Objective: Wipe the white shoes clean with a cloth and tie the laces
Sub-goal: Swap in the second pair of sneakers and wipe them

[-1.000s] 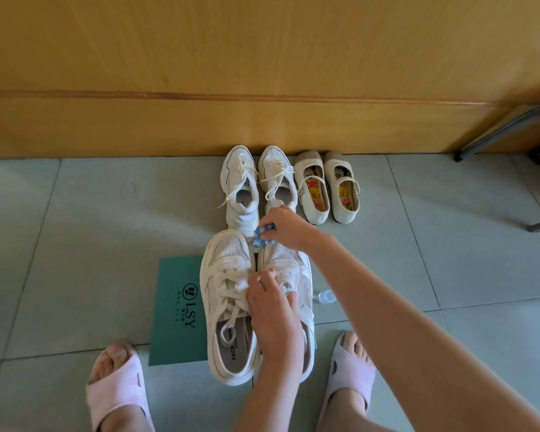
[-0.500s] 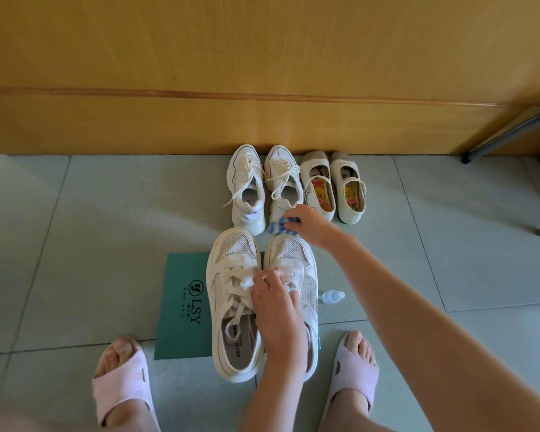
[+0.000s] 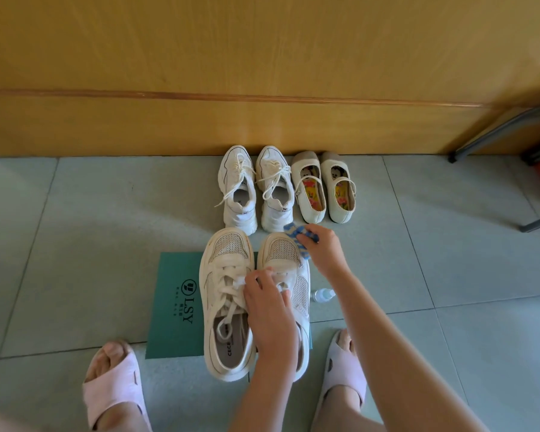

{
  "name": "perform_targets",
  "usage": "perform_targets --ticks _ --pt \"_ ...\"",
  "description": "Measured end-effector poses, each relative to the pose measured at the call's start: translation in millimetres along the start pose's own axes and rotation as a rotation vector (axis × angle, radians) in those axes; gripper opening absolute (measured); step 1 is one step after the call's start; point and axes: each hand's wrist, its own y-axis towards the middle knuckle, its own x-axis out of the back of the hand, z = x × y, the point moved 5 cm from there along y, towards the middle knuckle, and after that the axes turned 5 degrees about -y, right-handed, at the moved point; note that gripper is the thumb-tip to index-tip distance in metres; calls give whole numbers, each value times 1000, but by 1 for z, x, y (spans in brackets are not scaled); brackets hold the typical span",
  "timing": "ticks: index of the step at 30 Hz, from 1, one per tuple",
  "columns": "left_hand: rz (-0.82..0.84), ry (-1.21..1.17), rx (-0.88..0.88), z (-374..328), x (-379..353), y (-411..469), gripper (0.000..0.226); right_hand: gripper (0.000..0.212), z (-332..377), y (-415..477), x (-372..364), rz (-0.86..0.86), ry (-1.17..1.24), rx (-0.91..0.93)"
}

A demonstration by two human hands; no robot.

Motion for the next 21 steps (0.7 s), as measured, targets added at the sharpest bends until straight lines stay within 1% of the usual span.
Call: perform_targets --ticks 4,10,15,19,20,21 --pt "14 -2 7 0 3 0 43 10 -15 -17 0 -70 75 -72" --pt "11 -23 -22 -2 4 -1 42 17 -32 -43 1 -91 150 -131" --pt "15 -27 -10 -1 6 0 40 15 -39 -60 8 -28 160 -127" --pt "25 -28 -17 -2 8 -1 41 11 -44 -59 17 139 98 -159" --pt "28 -30 -19 -3 9 -2 41 11 -44 -57 20 142 126 -170" --pt "30 -30 -23 -3 10 -2 41 9 -44 -54 25 95 202 -185"
